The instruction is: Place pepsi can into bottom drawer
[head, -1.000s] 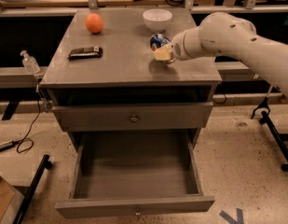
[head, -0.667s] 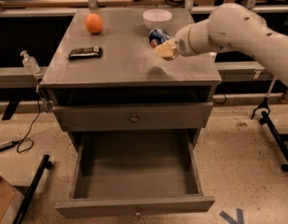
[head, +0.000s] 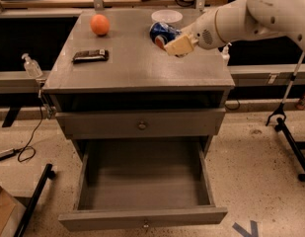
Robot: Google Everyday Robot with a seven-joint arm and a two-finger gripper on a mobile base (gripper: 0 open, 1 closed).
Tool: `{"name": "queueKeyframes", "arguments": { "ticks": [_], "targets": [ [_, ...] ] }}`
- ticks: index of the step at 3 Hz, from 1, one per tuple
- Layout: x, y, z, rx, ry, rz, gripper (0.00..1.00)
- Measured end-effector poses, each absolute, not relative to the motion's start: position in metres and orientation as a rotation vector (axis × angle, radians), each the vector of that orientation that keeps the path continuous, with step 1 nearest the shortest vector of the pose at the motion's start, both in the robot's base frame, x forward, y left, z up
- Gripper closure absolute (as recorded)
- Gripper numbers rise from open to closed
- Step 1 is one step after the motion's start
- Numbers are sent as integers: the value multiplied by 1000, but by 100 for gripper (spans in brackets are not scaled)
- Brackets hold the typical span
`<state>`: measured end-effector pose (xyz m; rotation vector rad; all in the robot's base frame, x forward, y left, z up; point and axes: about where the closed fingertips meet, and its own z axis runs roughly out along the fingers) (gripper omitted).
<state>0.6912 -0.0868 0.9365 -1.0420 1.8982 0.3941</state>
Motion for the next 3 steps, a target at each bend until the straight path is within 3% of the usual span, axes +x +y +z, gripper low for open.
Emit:
{"name": "queueKeyframes", "arguments": {
  "ticks": [3],
  "targets": [
    [583,-108,875,-1488,1953,731,100]
  ]
}}
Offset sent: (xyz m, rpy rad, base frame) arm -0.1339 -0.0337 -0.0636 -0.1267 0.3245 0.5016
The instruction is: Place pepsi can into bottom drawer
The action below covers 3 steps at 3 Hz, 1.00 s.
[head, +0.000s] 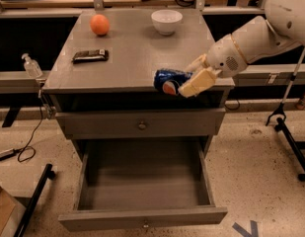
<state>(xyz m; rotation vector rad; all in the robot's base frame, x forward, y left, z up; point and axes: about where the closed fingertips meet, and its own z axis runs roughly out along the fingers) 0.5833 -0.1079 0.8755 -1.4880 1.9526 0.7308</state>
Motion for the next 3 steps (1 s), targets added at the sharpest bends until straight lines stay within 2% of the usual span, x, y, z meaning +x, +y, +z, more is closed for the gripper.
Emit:
{"name": "queueKeyframes", "arguments": {
  "ticks": [1,2,3],
  "targets": [
    [538,-119,846,-1477,2044,954,100],
    [538,-119,846,-1478,2044,953,100],
    [537,-114,832,-1532,2096,837,100]
  ]
}}
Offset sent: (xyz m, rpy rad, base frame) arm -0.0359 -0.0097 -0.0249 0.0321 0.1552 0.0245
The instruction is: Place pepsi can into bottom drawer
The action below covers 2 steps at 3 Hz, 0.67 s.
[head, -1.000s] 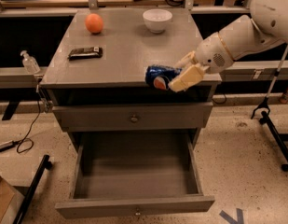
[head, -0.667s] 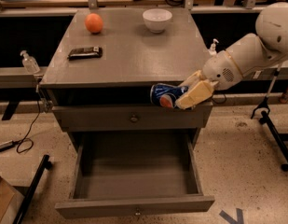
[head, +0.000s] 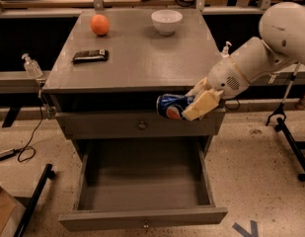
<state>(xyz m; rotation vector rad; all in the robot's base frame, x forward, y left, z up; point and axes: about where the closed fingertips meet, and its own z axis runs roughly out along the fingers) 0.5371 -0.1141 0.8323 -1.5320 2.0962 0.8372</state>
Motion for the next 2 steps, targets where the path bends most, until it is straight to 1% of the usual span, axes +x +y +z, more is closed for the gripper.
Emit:
{"name": "queueKeyframes", "arguments": {
  "ticks": [2],
  "targets": [
    [530,-112,761,-1595,2225,620,100]
  ]
}}
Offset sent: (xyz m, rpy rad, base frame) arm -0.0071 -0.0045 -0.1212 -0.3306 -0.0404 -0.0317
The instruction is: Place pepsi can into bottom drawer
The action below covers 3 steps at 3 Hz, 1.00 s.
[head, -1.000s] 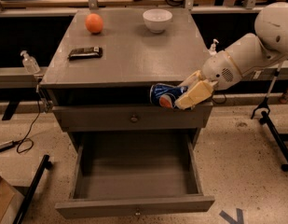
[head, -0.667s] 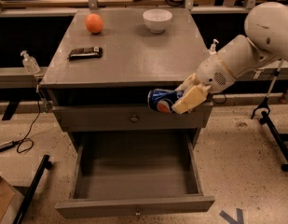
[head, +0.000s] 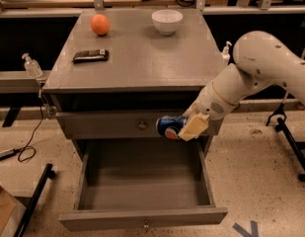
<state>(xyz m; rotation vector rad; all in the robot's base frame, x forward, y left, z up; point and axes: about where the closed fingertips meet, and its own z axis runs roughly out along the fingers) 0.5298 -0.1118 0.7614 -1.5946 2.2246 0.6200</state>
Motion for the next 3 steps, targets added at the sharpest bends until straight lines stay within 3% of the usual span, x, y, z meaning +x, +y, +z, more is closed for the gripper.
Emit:
{"name": "queueKeyframes", "arguments": {
  "ticks": [3],
  "targets": [
    [533,-119,719,-1617,2250,542,100]
  ]
}}
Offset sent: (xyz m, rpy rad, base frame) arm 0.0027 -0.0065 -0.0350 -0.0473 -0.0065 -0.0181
